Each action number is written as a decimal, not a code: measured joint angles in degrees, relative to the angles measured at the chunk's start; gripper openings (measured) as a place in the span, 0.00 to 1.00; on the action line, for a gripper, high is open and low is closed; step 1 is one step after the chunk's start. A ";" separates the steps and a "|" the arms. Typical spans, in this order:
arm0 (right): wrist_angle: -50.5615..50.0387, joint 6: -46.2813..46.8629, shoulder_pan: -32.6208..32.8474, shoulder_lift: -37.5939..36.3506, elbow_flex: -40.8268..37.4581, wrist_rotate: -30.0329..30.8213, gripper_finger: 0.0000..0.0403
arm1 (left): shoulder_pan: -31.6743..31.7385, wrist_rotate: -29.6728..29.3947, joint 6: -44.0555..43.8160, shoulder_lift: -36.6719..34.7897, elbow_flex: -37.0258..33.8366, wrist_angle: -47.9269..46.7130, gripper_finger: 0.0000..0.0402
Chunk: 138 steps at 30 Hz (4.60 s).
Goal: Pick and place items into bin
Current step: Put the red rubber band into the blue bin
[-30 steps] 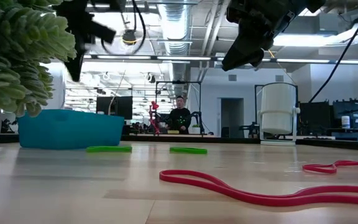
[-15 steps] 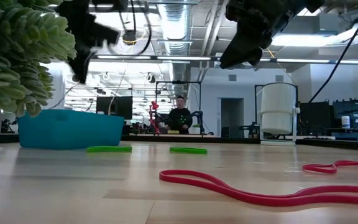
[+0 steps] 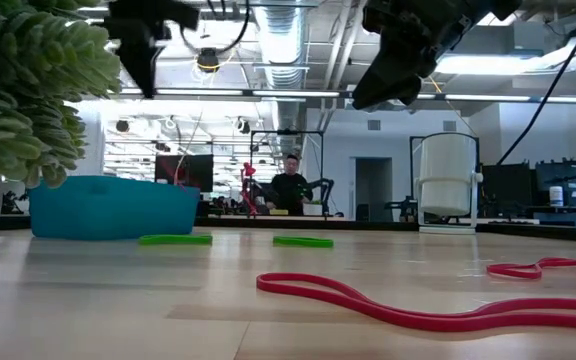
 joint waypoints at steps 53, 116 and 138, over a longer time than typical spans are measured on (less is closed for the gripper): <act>-31.37 29.73 19.01 3.07 6.60 0.72 0.29 | 3.00 2.34 0.17 -2.05 -13.81 11.67 0.32; -28.86 29.87 21.62 26.16 6.54 -5.50 0.30 | -2.20 6.94 -7.50 -1.95 -13.80 22.06 0.32; -25.32 26.72 21.35 29.47 6.96 -3.14 0.25 | -2.21 6.92 -7.48 -1.95 -13.80 22.06 0.32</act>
